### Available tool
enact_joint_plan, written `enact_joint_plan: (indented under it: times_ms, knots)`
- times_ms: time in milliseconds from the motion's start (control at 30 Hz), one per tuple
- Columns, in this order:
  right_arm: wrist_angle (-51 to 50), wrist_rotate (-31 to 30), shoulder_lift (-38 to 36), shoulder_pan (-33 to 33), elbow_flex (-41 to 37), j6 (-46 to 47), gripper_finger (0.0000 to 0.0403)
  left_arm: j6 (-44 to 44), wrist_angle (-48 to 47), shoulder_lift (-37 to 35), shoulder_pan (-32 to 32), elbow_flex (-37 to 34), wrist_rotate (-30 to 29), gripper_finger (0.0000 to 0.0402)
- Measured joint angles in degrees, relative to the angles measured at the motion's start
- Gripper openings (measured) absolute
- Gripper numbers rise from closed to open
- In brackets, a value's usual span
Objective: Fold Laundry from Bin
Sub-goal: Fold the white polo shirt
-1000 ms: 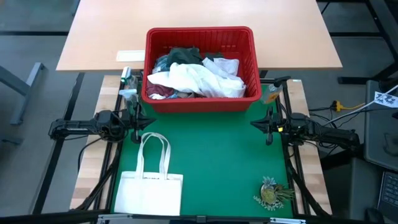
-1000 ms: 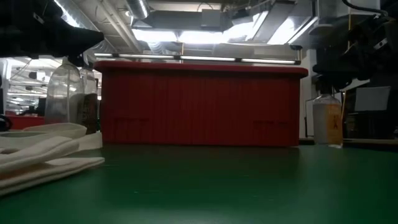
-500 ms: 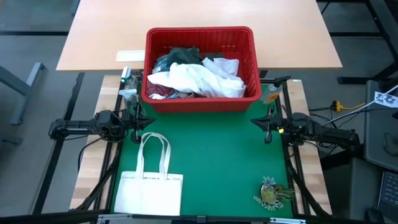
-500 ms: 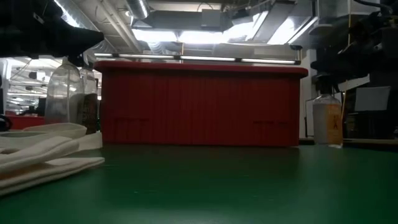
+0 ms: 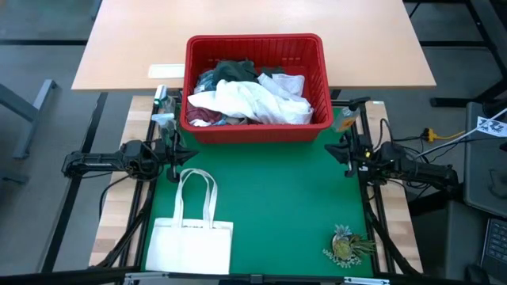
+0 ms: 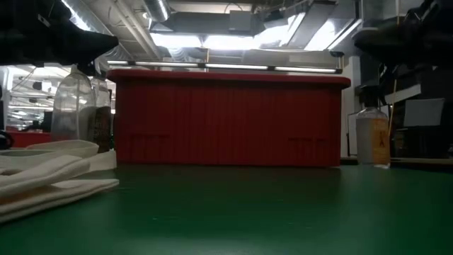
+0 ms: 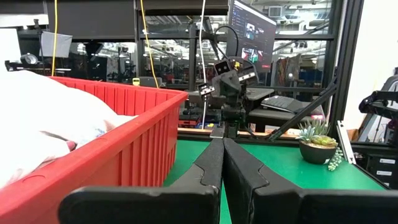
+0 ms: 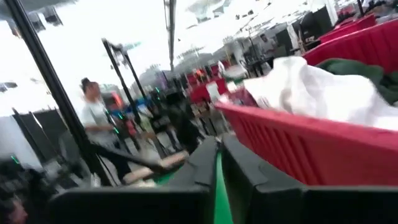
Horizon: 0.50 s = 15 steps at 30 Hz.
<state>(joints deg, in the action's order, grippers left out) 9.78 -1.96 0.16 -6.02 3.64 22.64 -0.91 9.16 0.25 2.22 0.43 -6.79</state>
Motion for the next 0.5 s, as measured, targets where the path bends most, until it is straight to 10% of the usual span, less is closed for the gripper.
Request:
enact_joint_plan:
  times_ms: [500]
  knots:
    - [26.19,-2.01,14.11,0.00,2.72,-0.52,0.0244,0.00,-0.01,0.00,0.00,0.00,0.00,0.0004]
